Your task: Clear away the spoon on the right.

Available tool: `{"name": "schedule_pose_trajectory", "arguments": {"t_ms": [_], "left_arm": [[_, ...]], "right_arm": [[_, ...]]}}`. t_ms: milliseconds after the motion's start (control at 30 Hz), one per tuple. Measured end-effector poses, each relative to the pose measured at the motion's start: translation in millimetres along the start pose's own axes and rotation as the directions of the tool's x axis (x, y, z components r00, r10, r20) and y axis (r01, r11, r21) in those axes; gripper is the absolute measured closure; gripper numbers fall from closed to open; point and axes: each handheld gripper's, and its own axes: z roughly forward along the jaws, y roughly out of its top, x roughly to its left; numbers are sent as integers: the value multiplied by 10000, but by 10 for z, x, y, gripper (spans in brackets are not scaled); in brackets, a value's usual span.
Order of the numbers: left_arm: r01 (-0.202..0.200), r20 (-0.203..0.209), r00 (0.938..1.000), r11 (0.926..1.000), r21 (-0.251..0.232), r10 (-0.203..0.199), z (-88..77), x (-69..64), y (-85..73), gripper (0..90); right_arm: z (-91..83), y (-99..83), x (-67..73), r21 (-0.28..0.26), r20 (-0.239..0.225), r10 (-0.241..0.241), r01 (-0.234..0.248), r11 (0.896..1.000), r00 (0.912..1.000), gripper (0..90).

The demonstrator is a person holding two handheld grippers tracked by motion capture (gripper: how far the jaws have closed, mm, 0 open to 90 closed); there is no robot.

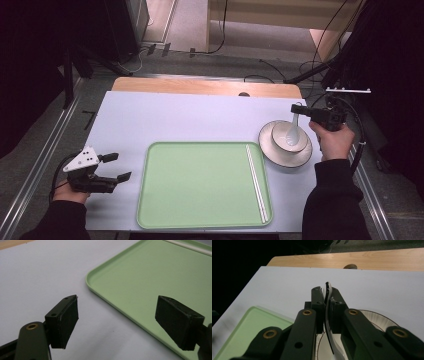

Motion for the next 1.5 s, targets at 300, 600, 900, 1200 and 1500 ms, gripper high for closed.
{"name": "schedule_pose_trajectory", "arguments": {"t_ms": [300,600,900,1200,1500], "left_arm": [[-27,8,10000,10000,-54,27,-5,-2,7,187],[-13,-3,10000,9999,-101,13,-7,2,11,186],[38,-27,10000,9999,-125,-38,-6,8,12,185],[54,-60,10000,9998,-180,-55,-8,10,13,183],[67,-5,10000,9997,-255,-68,-14,7,21,183]], "right_arm": [[-38,10,200,157,-212,-318,321,9994,9993,857],[-19,-40,336,315,-562,-433,452,9985,9975,856],[-2,-111,497,457,-905,-684,728,9963,9935,856],[73,-208,602,743,-1277,-930,1031,9919,9874,855],[121,-310,697,897,-1492,-999,1140,9894,9838,855]]}}
